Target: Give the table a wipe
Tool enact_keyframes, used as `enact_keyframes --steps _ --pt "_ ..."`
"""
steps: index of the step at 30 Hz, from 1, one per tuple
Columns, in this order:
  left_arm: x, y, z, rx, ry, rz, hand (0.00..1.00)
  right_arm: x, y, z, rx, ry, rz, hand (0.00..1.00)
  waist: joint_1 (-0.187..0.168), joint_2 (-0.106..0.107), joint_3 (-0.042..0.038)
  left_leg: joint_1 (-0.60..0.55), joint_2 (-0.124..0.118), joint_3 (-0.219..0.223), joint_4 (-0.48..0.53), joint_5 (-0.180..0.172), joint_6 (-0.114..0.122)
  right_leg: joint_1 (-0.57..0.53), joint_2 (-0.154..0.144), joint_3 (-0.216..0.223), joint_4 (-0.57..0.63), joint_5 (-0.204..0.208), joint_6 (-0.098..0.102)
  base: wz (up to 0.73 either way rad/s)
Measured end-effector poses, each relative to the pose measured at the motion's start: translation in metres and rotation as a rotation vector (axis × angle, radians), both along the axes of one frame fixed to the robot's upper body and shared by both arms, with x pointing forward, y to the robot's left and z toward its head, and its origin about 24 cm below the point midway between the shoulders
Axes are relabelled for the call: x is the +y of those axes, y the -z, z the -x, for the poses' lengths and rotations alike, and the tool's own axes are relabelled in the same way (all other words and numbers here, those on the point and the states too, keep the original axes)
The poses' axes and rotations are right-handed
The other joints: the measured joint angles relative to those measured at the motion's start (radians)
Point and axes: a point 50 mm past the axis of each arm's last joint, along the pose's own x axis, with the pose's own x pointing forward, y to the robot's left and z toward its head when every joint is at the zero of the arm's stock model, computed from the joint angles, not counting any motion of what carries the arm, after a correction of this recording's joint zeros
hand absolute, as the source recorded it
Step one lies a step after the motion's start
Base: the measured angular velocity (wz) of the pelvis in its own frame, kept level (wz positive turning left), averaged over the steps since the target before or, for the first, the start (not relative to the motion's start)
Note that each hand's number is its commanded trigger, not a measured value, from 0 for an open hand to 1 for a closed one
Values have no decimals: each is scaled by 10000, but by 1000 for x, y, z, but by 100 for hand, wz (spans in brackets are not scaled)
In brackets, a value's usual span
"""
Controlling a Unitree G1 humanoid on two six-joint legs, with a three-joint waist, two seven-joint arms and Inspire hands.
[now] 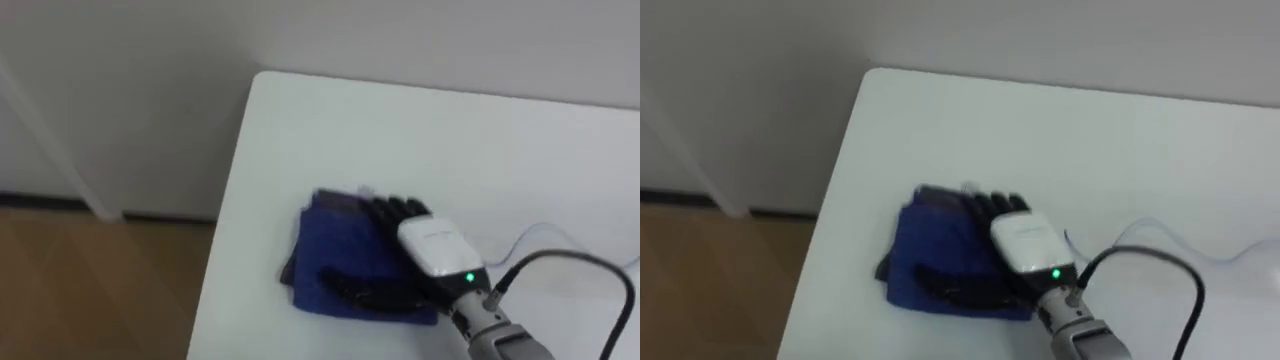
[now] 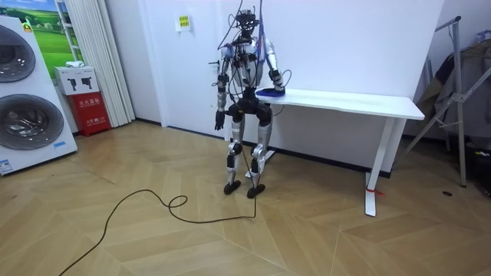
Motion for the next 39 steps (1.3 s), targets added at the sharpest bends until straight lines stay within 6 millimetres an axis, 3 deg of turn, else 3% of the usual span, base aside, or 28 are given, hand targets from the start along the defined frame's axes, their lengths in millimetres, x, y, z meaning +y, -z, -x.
enact_keyframes --steps 1,2,4,8,9,13,16,26,39 --pt "1 -1 -3 -93 62 -57 0 -3 4 0 -1 347 23 0 138 -117 -8 -326 -30 535 77 682 381 51 -172 283 105 -153 280 42" --pt "2 -1 -3 -64 54 -81 0 -5 5 -1 1 419 113 0 211 -90 -13 -231 -52 547 101 745 404 30 -187 259 164 -181 381 8" --pt "4 -1 1 127 -23 -163 0 -11 11 0 7 518 615 0 428 -228 4 -76 -156 476 102 749 413 47 -256 88 149 -225 456 -7" --pt "0 1 8 381 -129 -46 0 -14 14 1 -35 775 797 0 476 -188 9 -55 -255 404 101 734 439 89 -315 -97 179 -253 499 1" --pt "0 1 9 472 -172 -69 0 -15 14 2 -23 858 846 100 484 -160 11 -56 -275 388 97 720 489 95 -290 -122 184 -271 528 0" --pt "-1 1 10 593 -204 10 0 -19 17 3 61 1072 988 100 490 30 -53 -66 -345 352 110 707 571 175 -351 -279 214 -276 534 0" --pt "-1 1 8 554 -114 -1 0 -19 13 -2 -427 1119 906 100 487 55 -54 -88 -350 361 219 701 584 178 -361 -322 243 -281 534 0" --pt "0 0 5 421 -173 47 0 -12 3 -3 -1573 762 311 100 433 -112 -73 -66 -434 207 277 737 642 267 -451 -712 341 -298 561 4" --pt "5 -2 2 131 -526 22 0 -22 5 -1 -1525 1174 481 100 445 -239 -107 -79 -525 118 343 695 771 312 -548 -1079 405 -304 615 2"
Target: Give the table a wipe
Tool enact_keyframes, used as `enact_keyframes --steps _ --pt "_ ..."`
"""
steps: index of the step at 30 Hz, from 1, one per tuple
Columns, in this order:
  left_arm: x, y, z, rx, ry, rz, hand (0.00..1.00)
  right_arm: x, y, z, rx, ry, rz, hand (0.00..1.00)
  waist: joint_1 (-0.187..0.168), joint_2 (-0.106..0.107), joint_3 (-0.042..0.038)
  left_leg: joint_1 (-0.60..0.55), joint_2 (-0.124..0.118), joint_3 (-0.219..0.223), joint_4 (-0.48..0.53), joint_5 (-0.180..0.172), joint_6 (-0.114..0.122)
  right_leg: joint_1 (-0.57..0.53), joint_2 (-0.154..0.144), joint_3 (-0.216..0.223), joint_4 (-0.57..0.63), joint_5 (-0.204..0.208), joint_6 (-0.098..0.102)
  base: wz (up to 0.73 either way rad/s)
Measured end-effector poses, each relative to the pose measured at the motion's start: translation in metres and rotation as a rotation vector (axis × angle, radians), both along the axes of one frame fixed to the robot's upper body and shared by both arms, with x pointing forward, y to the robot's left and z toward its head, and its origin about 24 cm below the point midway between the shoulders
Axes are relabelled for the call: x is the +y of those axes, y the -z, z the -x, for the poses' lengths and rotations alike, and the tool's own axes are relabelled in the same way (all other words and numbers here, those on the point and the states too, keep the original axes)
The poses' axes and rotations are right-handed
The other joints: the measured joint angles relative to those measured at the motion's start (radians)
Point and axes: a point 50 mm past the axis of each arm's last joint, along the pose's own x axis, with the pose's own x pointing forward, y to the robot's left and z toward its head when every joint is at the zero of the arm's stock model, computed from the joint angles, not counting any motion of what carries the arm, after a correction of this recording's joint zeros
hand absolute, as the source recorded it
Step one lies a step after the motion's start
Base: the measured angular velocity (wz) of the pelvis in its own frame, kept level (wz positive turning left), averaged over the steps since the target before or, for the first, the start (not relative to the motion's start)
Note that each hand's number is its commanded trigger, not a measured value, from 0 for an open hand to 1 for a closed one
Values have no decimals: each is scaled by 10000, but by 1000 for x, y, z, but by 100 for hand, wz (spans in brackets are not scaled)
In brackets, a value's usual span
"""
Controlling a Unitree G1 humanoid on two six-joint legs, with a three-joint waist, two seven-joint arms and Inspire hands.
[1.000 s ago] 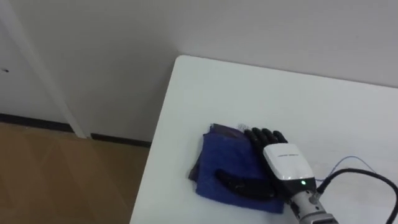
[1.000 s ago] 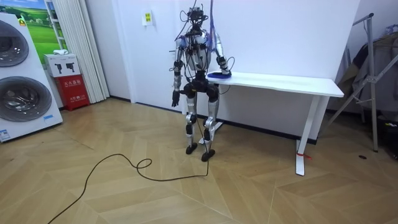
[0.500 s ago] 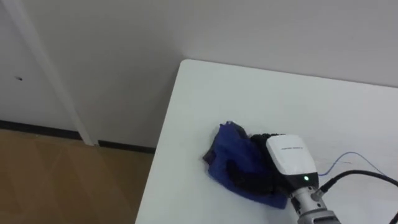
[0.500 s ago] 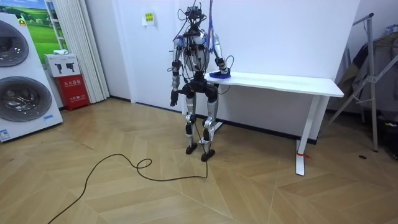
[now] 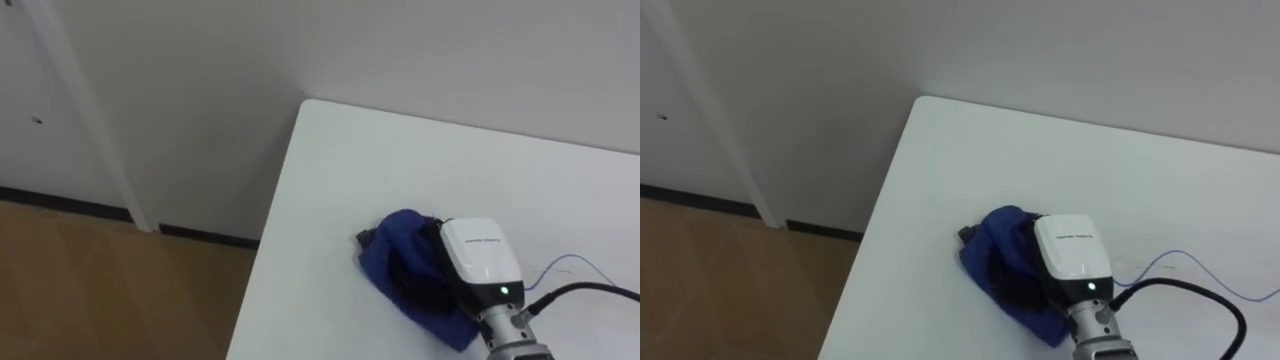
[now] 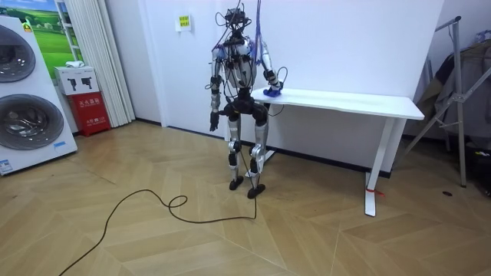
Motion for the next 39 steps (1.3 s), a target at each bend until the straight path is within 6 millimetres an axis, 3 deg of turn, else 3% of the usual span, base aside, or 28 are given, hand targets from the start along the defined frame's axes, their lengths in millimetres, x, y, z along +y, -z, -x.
enact_keyframes --steps 4,10,13,17,21,23,25,26,28,31,35,36,39 --pt "0 0 -2 -51 43 8 0 0 0 0 109 79 -166 100 21 6 -1 3 4 5 -10 -1 1 0 -4 -79 -4 1 1 0" --pt "-10 3 -3 61 436 152 0 4 3 -2 679 840 -1390 100 95 144 3 87 24 126 -70 3 -1 31 18 144 -9 1 1 -6" --pt "-20 5 -7 -31 322 218 0 8 1 -9 775 1299 -1898 100 267 286 81 95 48 293 -84 1 -3 -7 30 239 -23 1 1 -18" --pt "-24 6 0 139 200 310 0 2 2 -14 897 1742 -2429 100 222 363 92 57 37 227 -58 1 -3 4 26 192 -35 0 1 5" --pt "-18 3 14 239 -313 224 0 -26 8 -26 973 3068 -3144 100 -72 322 89 -90 -22 -131 86 3 7 2 -17 -216 -20 0 2 30" --pt "-11 0 17 72 -514 154 0 -50 11 -28 960 4178 -3302 100 -82 267 73 -191 -32 -229 157 7 24 -12 -38 -365 -17 1 1 28" --pt "-3 -3 29 207 -1055 -28 0 -88 11 -26 815 5569 -3240 100 -121 175 13 -217 -104 -495 221 19 56 41 -51 -471 -35 0 3 32" --pt "0 -4 31 210 -1192 -94 0 -100 11 -23 805 6033 -3202 100 -129 195 18 -250 -124 -561 259 34 70 40 -66 -550 -34 -1 3 38" --pt "14 -9 38 108 -1720 -458 0 -144 13 -2 879 7771 -2880 100 -170 73 -46 -337 -166 -688 301 49 82 26 -97 -827 -41 0 4 27" --pt "24 -14 51 285 -2118 -735 0 -177 13 20 775 9678 -2962 100 -308 20 -62 -327 -161 -683 276 48 83 47 -104 -913 -22 -3 8 3" --pt "24 -14 52 273 -2165 -743 0 -191 17 37 757 10824 -3204 100 -690 -47 -38 -356 -158 -684 278 46 80 62 -101 -954 -35 -12 23 0" --pt "24 -14 51 228 -2168 -735 0 -192 19 42 860 10972 -3184 100 -837 -151 20 -359 -160 -698 282 45 78 75 -103 -979 -29 -28 48 -4" --pt "24 -13 33 -311 -2057 -720 0 -195 20 54 965 11285 -3083 100 -874 -189 7 -326 -159 -685 268 42 73 170 -104 -1000 -23 -37 63 -5"
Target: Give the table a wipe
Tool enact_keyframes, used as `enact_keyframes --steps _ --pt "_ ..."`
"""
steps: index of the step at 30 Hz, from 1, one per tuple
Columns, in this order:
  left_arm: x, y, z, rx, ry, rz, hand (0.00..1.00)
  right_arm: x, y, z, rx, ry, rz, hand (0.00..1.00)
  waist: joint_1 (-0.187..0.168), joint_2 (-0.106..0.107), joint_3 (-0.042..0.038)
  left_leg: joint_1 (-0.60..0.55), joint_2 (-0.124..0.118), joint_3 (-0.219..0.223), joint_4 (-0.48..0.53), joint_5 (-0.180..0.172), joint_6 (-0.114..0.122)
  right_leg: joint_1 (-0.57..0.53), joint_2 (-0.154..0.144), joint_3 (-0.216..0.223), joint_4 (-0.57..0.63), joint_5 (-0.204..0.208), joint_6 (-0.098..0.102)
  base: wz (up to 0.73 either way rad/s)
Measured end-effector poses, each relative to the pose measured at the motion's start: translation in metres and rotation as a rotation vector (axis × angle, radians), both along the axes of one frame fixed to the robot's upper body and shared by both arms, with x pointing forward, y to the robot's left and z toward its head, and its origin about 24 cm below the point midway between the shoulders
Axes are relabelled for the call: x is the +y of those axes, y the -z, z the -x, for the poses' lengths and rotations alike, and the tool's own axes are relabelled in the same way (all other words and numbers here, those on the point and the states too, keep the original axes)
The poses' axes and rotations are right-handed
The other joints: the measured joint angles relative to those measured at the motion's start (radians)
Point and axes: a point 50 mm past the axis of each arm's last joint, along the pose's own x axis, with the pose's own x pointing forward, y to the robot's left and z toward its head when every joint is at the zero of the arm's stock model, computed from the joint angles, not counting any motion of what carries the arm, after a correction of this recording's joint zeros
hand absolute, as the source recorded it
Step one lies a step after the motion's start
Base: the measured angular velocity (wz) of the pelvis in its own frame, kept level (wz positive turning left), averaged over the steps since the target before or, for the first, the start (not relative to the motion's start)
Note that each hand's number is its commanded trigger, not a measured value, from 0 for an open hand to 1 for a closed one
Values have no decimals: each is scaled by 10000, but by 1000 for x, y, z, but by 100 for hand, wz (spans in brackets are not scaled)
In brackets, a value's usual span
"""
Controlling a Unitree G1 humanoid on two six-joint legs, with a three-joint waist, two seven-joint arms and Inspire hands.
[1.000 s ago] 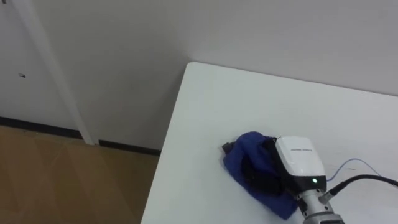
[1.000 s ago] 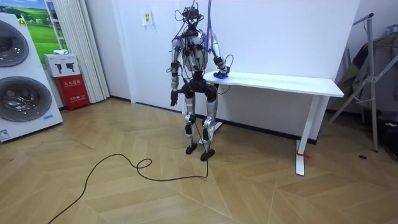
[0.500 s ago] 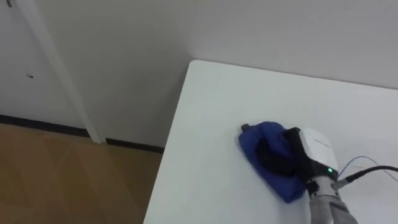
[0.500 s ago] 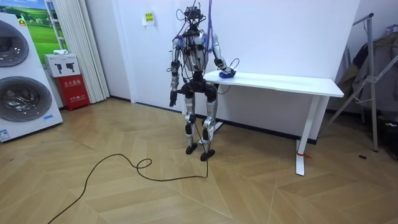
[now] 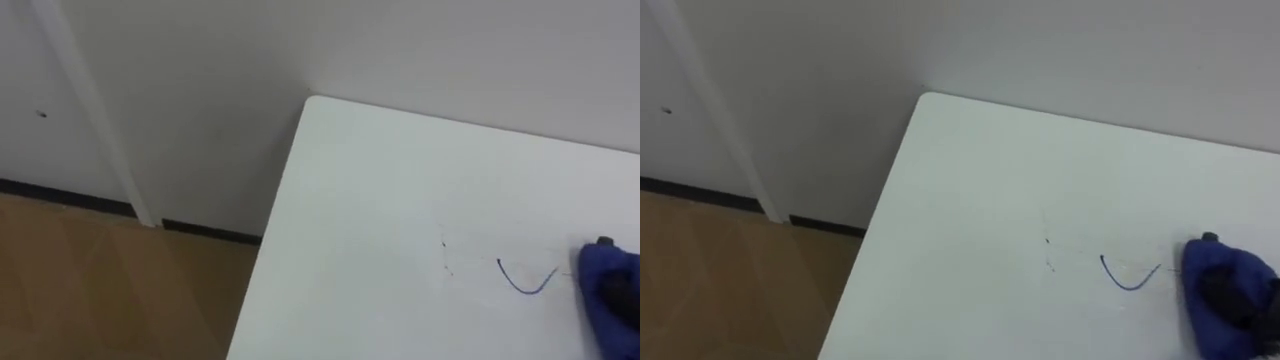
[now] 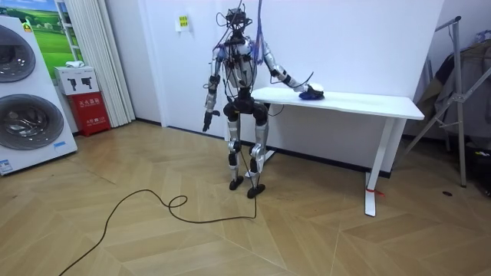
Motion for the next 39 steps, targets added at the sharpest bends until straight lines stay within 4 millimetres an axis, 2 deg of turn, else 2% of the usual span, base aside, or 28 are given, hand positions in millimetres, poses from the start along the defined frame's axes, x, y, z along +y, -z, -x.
enact_keyframes --steps 3,5,8,10,11,13,14,15,16,18,19,22,23,25,29,31,32,33,34,35,36,37,39 --pt "-3 1 -16 -489 -112 158 0 4 1 1 263 -139 185 100 79 7 -9 27 0 106 26 -3 -3 -4 -6 95 23 0 0 -14" --pt "-6 3 -23 -627 -69 293 0 13 1 -9 355 -508 385 100 266 73 10 119 32 254 -1 -17 -13 -13 -8 187 51 -1 2 -38" --pt "-16 7 -34 -553 401 619 0 50 -7 -45 331 -2399 824 100 638 233 11 114 182 706 3 -49 -58 -248 34 311 175 31 -46 -50" --pt "-27 11 -47 -513 720 831 0 110 -16 -81 148 -5047 1175 100 1082 278 12 54 283 842 -8 -18 -121 -428 105 424 287 70 -107 -21" --pt "-29 12 -51 -554 814 842 0 127 -17 -90 95 -5799 1168 100 1209 286 18 44 310 844 -6 -8 -137 -464 128 408 334 75 -115 0" --pt "-38 14 -58 -610 1189 994 0 193 -28 -120 -143 -8527 1189 100 1645 339 56 -29 340 704 16 31 -196 -475 184 356 307 86 -133 18" --pt "-41 14 -60 -609 1289 1042 0 207 -31 -125 -215 -9055 1184 100 1766 379 82 -42 337 660 17 37 -203 -474 181 282 303 86 -133 30" --pt "-44 15 -60 -622 1334 1097 0 228 -35 -133 -365 -9802 1008 100 2044 461 133 -66 319 526 18 47 -209 -500 172 115 293 85 -133 39" --pt "-45 16 -57 -557 1284 1067 0 242 -39 -138 -481 -10286 834 100 2270 514 126 -118 305 418 10 71 -198 -533 154 2 288 84 -132 43" --pt "-44 16 -47 -344 1134 951 0 249 -42 -141 -618 -10561 606 100 2394 525 124 -240 235 196 6 130 -174 -542 107 -303 271 82 -129 49" --pt "-43 16 -32 -6 967 946 0 247 -42 -141 -634 -10468 445 100 2396 519 115 -232 182 72 3 153 -149 -518 71 -389 268 73 -114 41" --pt "-43 17 -7 602 435 1008 0 241 -37 -132 -771 -10363 206 100 2289 514 124 -167 130 41 -19 145 -128 -324 19 -400 219 74 -113 18" --pt "-43 17 -5 640 401 1017 0 239 -32 -128 -725 -10307 132 100 2178 520 127 -151 115 39 -6 135 -112 -296 -21 -418 152 74 -113 36" --pt "-43 17 -8 591 421 1021 0 235 -27 -122 -923 -10185 -5 100 1776 523 123 -82 27 39 -62 104 -58 -149 -90 -411 119 -11 25 32" --pt "-36 14 -16 149 193 707 0 217 -15 -103 -1380 -9057 -645 100 1525 526 107 6 -11 185 -168 82 -7 -84 -101 -318 112 -36 65 -8" --pt "-27 10 -18 59 121 160 0 195 -5 -80 -1770 -7689 -942 100 1105 504 92 148 -46 234 -173 78 45 -2 -133 -182 103 -37 67 -2" --pt "-24 9 -17 43 -17 51 0 187 -3 -73 -1847 -7206 -934 100 1002 507 85 166 -56 244 -189 70 61 34 -145 -175 104 -38 69 -5" --pt "-18 8 -15 25 -316 -235 0 168 2 -57 -1874 -6228 -723 100 770 498 31 213 -78 247 -190 47 97 72 -162 -178 110 -42 74 -8" --pt "-14 6 -12 50 -515 -495 0 148 6 -44 -1835 -5304 -441 100 555 477 11 284 -100 237 -188 25 133 142 -185 -200 127 -46 81 -10" --pt "-10 4 -8 46 -748 -662 0 127 10 -31 -1700 -4362 -303 100 360 439 -55 331 -133 233 -204 0 172 193 -214 -255 126 -60 105 -6" --pt "-8 4 -6 16 -879 -719 0 117 12 -24 -1605 -3860 -243 100 291 421 -99 336 -143 229 -206 -20 197 217 -222 -266 127 -65 115 0" --pt "-6 2 -6 -91 -1012 -805 0 98 16 -11 -1422 -2882 -162 100 217 383 -164 358 -151 224 -180 -42 230 243 -230 -240 131 -50 150 0" --pt "-4 0 -7 -275 -979 -871 0 75 17 2 -1159 -1866 -39 100 205 358 -174 401 -163 228 -146 -60 263 268 -236 -142 142 -6 218 -4"
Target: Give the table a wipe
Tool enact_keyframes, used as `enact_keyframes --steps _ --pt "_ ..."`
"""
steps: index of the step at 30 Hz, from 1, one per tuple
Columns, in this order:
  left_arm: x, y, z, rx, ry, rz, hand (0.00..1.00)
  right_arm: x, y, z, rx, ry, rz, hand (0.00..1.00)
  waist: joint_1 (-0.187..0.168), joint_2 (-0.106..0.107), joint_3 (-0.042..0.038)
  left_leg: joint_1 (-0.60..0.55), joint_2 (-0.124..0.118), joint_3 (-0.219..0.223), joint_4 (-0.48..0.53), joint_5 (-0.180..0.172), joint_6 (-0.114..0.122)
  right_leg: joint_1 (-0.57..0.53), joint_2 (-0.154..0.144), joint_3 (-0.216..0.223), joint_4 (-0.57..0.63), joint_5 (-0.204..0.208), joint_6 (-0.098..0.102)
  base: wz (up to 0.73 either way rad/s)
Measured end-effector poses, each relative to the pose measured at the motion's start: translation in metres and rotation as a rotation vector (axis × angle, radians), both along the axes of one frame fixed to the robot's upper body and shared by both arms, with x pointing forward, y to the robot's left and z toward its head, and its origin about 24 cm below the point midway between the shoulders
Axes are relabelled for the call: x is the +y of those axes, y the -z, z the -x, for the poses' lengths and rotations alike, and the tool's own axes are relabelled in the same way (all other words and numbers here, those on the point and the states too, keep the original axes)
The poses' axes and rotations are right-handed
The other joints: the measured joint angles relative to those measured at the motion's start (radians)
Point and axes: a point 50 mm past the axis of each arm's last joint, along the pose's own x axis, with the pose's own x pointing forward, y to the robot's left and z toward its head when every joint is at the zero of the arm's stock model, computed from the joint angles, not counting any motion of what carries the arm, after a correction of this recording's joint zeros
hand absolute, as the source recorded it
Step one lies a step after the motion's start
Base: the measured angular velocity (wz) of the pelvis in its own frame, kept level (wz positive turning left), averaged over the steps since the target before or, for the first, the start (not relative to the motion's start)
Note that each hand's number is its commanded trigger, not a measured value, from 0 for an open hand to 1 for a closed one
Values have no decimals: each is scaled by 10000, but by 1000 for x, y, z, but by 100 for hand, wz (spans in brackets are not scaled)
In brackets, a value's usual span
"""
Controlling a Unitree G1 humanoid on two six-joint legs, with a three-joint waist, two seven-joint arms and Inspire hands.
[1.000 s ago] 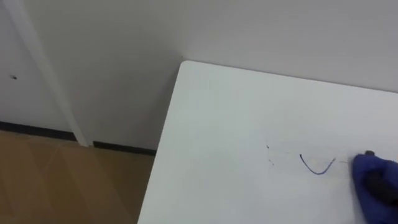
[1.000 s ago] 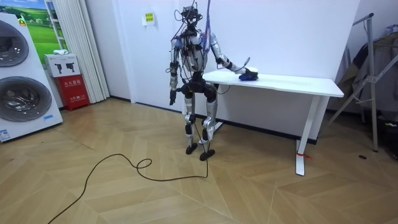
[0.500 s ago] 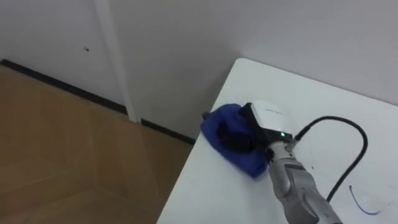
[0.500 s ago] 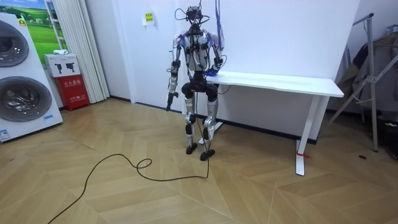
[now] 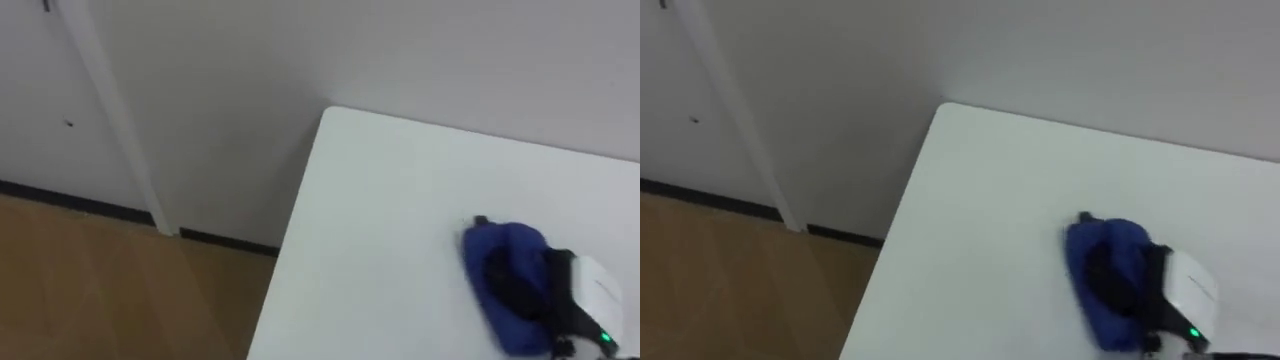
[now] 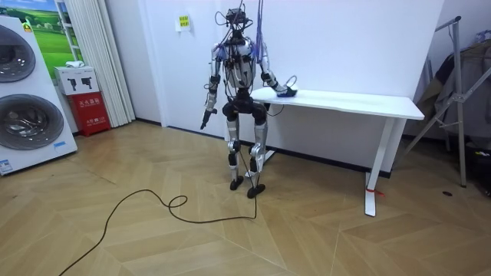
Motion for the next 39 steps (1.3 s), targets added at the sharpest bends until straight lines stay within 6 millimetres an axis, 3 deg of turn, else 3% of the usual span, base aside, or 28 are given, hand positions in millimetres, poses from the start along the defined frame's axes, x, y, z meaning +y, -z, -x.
enact_keyframes --steps 3,8,9,11,13,14,16,18,20,23,25,27,30,31,32,34,37,39 --pt "1 -1 -2 -159 -27 42 0 -13 1 5 207 688 -135 100 7 -37 -10 149 -19 -4 22 -18 33 125 -15 45 21 26 41 -5" --pt "-8 3 -3 25 383 414 0 -8 -6 -19 393 363 -356 100 194 -1 30 83 3 166 108 -20 26 32 4 368 25 40 63 -15" --pt "-13 6 -3 49 278 642 0 -3 -10 -30 570 66 -191 100 448 60 36 80 62 425 93 -38 -4 -83 28 525 30 39 63 -60" --pt "-19 10 -8 131 371 921 0 12 -18 -51 714 -792 109 100 699 83 85 -54 135 659 88 -23 -64 -264 57 552 24 43 57 -50" --pt "-26 12 -18 144 719 1142 0 54 -36 -86 692 -3129 701 100 1228 123 202 -286 236 701 80 44 -179 -623 162 611 140 134 -93 -33" --pt "-27 13 -21 77 759 1165 0 67 -43 -96 480 -3778 853 100 1325 140 279 -316 269 687 89 62 -204 -676 197 605 176 152 -122 -17" --pt "-31 13 -32 -88 977 1227 0 117 -64 -132 -133 -6151 1325 100 1573 110 361 -532 339 543 118 142 -295 -906 275 495 163 173 -167 18" --pt "-33 12 -36 -254 1058 1287 0 134 -76 -147 -378 -6969 1479 100 1873 127 367 -656 342 379 126 217 -264 -966 278 275 149 171 -171 41" --pt "-32 12 -28 -85 1059 1287 0 137 -77 -151 -377 -7131 1456 100 2088 109 342 -644 306 169 53 278 -266 -915 266 145 136 170 -170 42" --pt "-29 11 1 503 828 1213 0 119 -50 -131 715 -6604 1134 100 1780 39 311 -504 171 -142 45 280 -233 -535 217 -18 -36 168 -166 58" --pt "-29 10 24 1050 512 1213 0 102 -35 -108 365 -5863 484 100 1238 57 309 -378 131 -21 40 251 -187 -291 141 17 -35 155 -144 55" --pt "-24 8 30 1095 125 1071 0 88 -25 -91 122 -5136 178 100 951 17 287 -221 142 255 -28 238 -167 -142 79 102 -14 101 -59 27" --pt "-17 6 27 890 -203 843 0 55 -12 -56 -203 -3070 -304 100 609 54 237 -58 133 450 -108 135 -44 -8 69 340 -9 43 24 1" --pt "-14 5 27 892 -118 680 0 42 -8 -45 -169 -2445 -196 100 468 67 165 -14 131 505 -113 122 -23 10 74 349 -20 43 24 -19" --pt "-12 3 26 846 -98 582 0 36 -7 -39 -147 -2100 -181 100 344 60 148 15 113 508 -111 116 -14 72 91 270 -20 43 25 -17" --pt "-6 0 20 630 24 180 0 12 -3 -14 62 -740 -8 100 46 84 -19 48 49 513 -105 83 39 130 46 279 -18 16 63 -5" --pt "-5 0 13 378 125 100 0 -8 0 4 397 236 113 100 -73 115 -47 147 29 594 -33 -5 100 260 13 287 -9 16 63 -14" --pt "-7 1 8 321 279 153 0 -12 1 7 463 523 55 100 -21 109 -43 143 21 605 10 -5 109 260 8 312 7 21 69 -9"
